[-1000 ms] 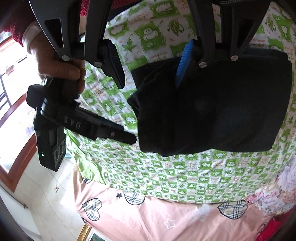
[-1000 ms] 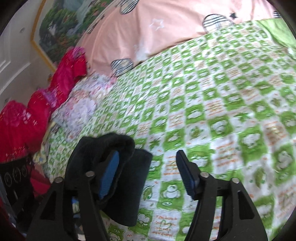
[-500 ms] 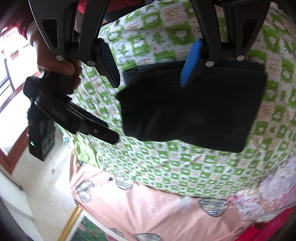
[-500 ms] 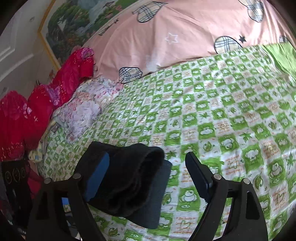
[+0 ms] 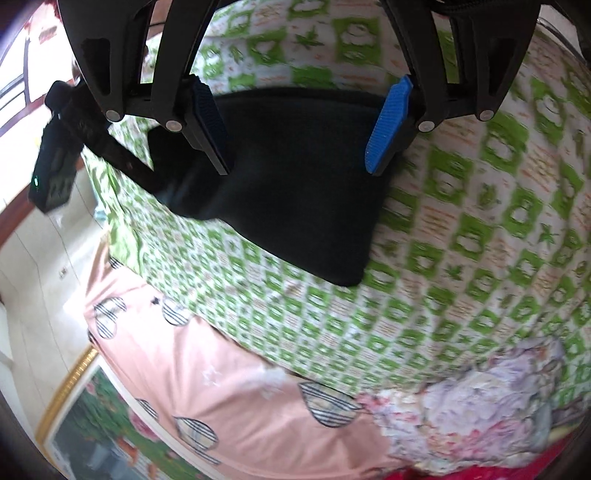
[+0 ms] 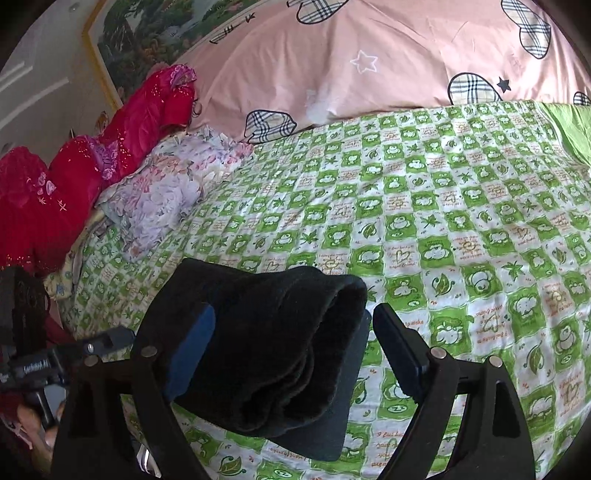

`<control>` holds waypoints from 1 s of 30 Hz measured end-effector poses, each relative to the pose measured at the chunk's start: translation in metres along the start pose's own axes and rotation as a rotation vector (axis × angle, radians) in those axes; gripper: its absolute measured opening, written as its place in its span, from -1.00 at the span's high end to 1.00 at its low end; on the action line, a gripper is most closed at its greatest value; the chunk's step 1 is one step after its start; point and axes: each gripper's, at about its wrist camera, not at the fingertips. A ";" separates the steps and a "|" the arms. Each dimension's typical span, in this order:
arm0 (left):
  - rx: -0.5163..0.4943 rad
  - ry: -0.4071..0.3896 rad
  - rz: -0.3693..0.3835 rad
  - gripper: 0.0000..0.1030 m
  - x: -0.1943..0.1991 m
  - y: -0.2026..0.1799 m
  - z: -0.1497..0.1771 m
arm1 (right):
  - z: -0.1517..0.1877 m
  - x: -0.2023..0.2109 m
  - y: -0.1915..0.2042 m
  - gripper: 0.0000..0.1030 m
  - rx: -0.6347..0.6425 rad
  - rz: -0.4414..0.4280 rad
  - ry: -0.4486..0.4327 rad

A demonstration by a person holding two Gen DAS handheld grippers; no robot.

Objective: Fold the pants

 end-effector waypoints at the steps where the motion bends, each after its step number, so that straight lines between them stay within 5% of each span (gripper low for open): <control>1: 0.006 -0.001 -0.008 -0.44 0.000 0.004 -0.003 | 0.001 -0.002 -0.001 -0.70 -0.006 -0.001 0.006; 12: 0.041 0.072 -0.015 -0.45 -0.030 0.033 -0.031 | 0.016 -0.020 -0.026 -0.70 -0.108 -0.049 0.085; 30: 0.035 0.145 -0.033 -0.54 -0.067 0.038 -0.034 | 0.037 -0.031 -0.062 -0.68 -0.174 -0.141 0.118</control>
Point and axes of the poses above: each gripper's, at about its wrist camera, not at the fingertips, and x roughly against the way its jaws point, y to its left, z to its underside, and after that the axes turned 5 degrees about y, right-handed
